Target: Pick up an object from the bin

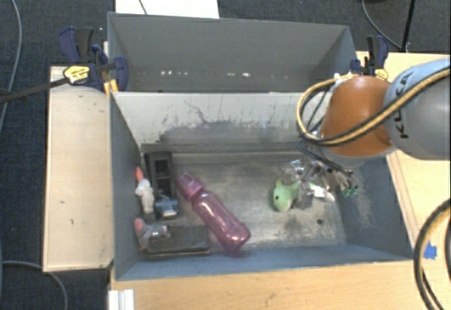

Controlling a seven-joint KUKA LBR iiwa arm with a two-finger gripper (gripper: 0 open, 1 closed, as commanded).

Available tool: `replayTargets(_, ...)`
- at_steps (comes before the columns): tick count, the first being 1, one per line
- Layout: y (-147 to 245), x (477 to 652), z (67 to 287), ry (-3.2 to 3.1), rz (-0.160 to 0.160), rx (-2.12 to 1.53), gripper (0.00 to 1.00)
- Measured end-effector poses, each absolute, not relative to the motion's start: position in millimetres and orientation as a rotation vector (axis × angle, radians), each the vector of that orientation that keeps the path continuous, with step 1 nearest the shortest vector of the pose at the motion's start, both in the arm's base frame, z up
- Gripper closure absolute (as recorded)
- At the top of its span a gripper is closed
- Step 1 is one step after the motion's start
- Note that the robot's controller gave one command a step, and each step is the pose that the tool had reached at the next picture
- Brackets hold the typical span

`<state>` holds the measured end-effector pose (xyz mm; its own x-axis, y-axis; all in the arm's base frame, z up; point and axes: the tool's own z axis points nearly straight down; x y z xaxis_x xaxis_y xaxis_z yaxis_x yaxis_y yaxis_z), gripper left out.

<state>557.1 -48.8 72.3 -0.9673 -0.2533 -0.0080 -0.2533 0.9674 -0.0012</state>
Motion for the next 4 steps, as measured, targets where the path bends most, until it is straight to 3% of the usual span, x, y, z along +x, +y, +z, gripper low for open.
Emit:
replayTargets(2,-48.8,556.0,76.4,3.109,0.000,-0.400,1.00)
replayTargets(4,-48.2,557.0,108.0,3.103,0.000,-0.396,1.00)
